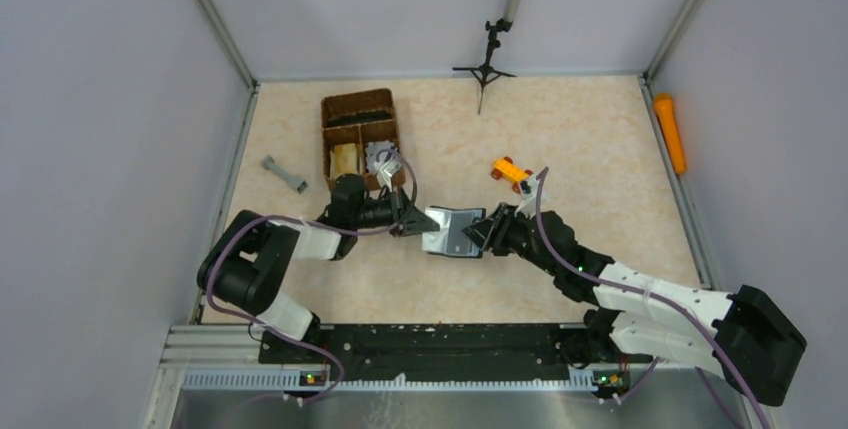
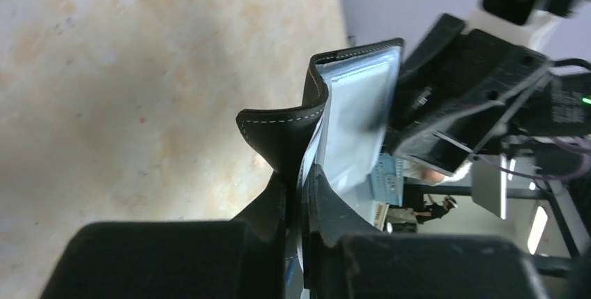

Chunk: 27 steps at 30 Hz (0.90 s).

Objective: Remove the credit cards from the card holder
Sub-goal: Remove the credit card from the card holder.

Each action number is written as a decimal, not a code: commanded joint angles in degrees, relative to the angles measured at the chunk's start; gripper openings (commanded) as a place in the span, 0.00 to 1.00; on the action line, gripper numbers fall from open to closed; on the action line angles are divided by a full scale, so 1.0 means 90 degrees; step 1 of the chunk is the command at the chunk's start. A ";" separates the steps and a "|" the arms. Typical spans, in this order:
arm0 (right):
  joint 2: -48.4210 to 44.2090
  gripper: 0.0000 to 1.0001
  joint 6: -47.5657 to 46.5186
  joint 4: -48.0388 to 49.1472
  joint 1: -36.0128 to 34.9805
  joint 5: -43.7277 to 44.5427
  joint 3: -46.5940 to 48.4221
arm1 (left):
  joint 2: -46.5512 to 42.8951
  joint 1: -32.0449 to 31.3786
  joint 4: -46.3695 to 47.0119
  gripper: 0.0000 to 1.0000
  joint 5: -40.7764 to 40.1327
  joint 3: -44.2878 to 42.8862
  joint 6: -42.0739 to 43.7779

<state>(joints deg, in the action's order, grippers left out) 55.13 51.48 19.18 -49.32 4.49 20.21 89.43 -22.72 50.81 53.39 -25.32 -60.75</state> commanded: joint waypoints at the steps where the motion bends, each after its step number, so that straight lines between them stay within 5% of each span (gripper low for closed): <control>1: 0.0097 0.35 -0.0503 -0.0438 0.0060 0.0169 -0.0088 | -0.0239 -0.0362 -0.2450 0.06 -0.0938 -0.0432 0.1806; 6: 0.0634 0.25 -0.0453 -0.0269 0.0060 0.0044 -0.0290 | 0.0219 -0.0507 -0.2424 0.06 -0.1076 -0.0476 0.1794; 20: 0.1018 0.46 -0.0487 0.0133 0.0060 -0.0882 -0.0552 | 0.0419 -0.0824 -0.3086 0.04 -0.1966 -0.0565 0.2147; 27: 0.0507 0.46 -0.0415 0.0015 0.0059 -0.1119 -0.0929 | 0.0498 -0.0896 -0.3271 0.04 -0.2178 -0.0616 0.2259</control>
<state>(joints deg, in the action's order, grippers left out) 63.31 47.72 17.91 -49.32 -3.57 13.47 93.38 -30.17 23.31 37.15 -29.91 -43.29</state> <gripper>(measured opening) 0.469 0.070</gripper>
